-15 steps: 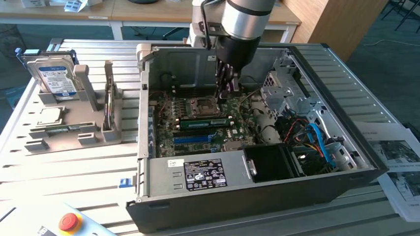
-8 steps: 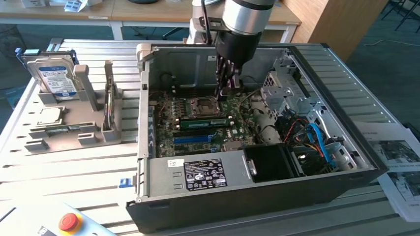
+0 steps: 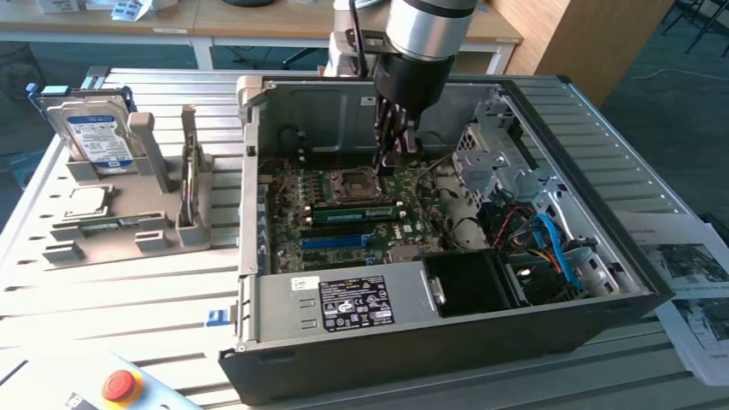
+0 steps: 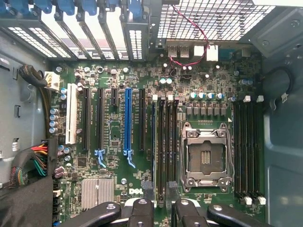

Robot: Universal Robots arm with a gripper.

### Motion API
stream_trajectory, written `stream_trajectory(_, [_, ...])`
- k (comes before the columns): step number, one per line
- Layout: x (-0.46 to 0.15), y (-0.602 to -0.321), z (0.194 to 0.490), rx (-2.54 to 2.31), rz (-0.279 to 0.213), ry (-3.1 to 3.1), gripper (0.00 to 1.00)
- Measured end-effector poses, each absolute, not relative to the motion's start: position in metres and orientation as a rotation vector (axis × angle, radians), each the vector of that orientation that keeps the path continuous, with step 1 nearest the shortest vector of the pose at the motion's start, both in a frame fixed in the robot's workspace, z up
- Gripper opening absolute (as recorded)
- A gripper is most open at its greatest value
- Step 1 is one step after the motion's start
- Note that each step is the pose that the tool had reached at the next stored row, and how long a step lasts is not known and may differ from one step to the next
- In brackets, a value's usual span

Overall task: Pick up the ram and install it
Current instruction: 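Press down the ram until it locks into place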

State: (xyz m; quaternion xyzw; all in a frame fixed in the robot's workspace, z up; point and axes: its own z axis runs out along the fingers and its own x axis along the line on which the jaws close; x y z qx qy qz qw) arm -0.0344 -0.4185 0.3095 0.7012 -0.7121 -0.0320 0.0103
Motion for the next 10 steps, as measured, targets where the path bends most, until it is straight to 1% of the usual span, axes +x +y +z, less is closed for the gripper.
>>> stream_trajectory(3, [-0.0344, -0.4185, 0.3095, 2.189, -0.1, -2.223, 0.25])
stream_trajectory(4, [-0.0344, -0.4185, 0.3095, 2.189, -0.1, -2.223, 0.24])
stream_trajectory(5, [-0.0344, -0.4185, 0.3095, 2.189, -0.1, -2.223, 0.17])
stream_trajectory(6, [-0.0344, -0.4185, 0.3095, 2.189, -0.1, -2.223, 0.17])
stream_trajectory(7, [-0.0344, -0.4185, 0.3095, 2.189, -0.1, -2.223, 0.11])
stream_trajectory(10, [-0.0344, -0.4185, 0.3095, 2.189, -0.1, -2.223, 0.1])
